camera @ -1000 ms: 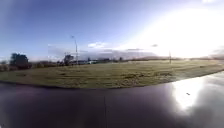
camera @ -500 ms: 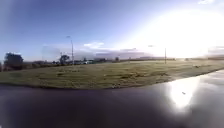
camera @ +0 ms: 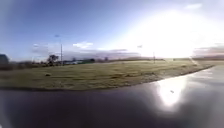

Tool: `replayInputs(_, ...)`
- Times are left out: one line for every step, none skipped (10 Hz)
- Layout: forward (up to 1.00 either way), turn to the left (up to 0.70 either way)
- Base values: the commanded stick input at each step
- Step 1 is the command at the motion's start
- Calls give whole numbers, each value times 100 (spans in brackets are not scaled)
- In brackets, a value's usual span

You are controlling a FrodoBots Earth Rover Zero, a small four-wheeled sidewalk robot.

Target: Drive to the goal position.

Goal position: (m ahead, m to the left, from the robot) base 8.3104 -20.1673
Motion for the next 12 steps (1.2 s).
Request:
replayInputs(0,-100)
replayInputs(1,-86)
replayInputs(5,-17)
replayInputs(2,-68)
replayInputs(0,-100)
replayInputs(0,-100)
replayInputs(0,-100)
replayInputs(0,-100)
replayInputs(0,-100)
replayInputs(0,-100)
replayInputs(0,-100)
replayInputs(0,-100)
